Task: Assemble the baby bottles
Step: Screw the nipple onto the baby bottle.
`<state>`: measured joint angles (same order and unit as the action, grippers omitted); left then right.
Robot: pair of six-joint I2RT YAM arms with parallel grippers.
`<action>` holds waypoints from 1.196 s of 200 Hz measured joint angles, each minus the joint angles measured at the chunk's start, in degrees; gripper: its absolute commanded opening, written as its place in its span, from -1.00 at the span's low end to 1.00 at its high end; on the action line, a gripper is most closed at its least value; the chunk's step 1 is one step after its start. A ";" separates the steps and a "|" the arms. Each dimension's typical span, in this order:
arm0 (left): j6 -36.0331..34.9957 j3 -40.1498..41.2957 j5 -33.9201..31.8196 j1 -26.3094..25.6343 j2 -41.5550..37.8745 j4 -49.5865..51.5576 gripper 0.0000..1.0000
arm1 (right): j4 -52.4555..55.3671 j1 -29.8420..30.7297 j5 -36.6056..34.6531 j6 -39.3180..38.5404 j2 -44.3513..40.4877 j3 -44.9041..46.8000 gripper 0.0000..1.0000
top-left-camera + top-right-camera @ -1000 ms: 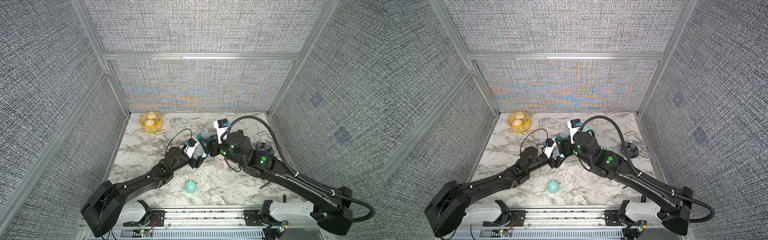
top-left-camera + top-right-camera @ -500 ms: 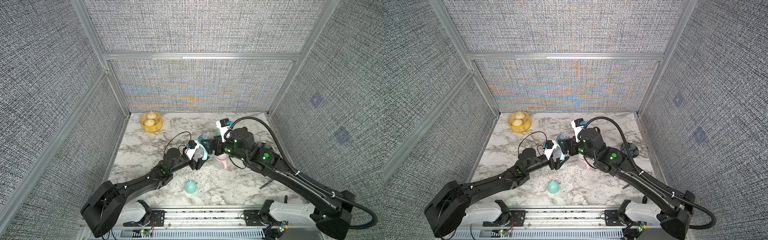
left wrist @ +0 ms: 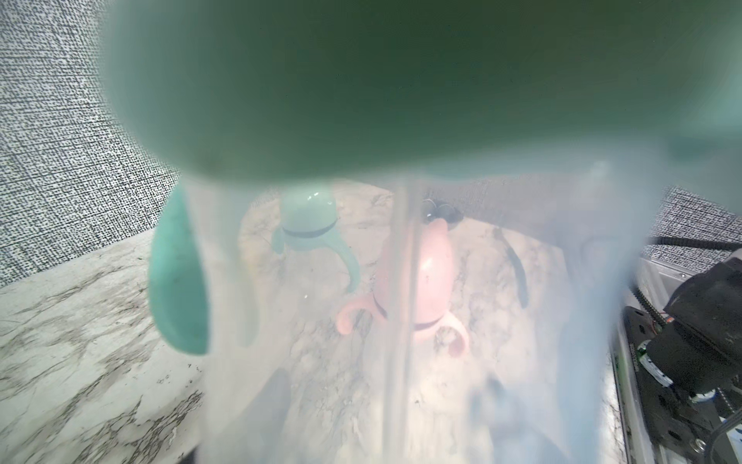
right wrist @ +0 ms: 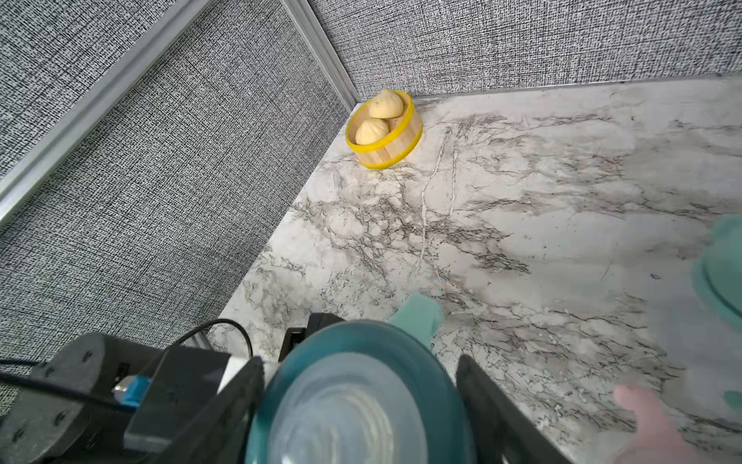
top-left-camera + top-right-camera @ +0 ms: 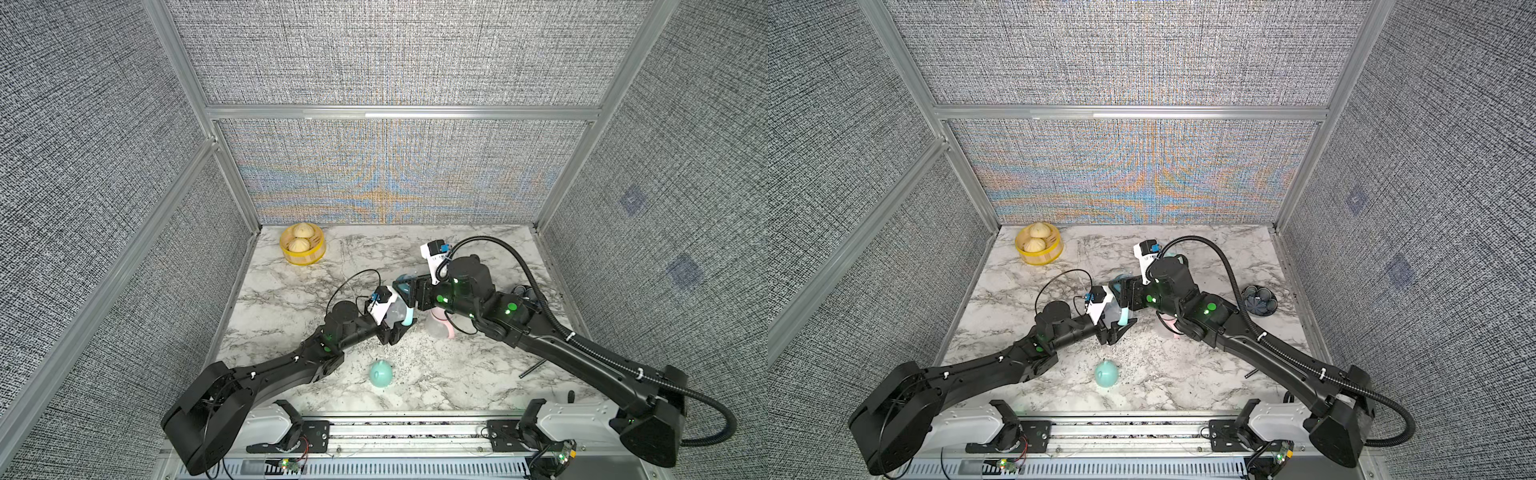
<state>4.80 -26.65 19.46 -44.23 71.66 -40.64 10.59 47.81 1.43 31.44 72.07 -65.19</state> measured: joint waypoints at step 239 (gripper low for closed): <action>0.98 0.09 -4.39 -0.15 -0.98 -3.76 1.00 | -0.02 -2.67 5.14 2.86 1.44 -2.10 0.16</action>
<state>5.78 -26.57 15.07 -44.38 70.67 -44.40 10.57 45.15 6.57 34.30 73.52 -67.29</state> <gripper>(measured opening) 0.916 0.697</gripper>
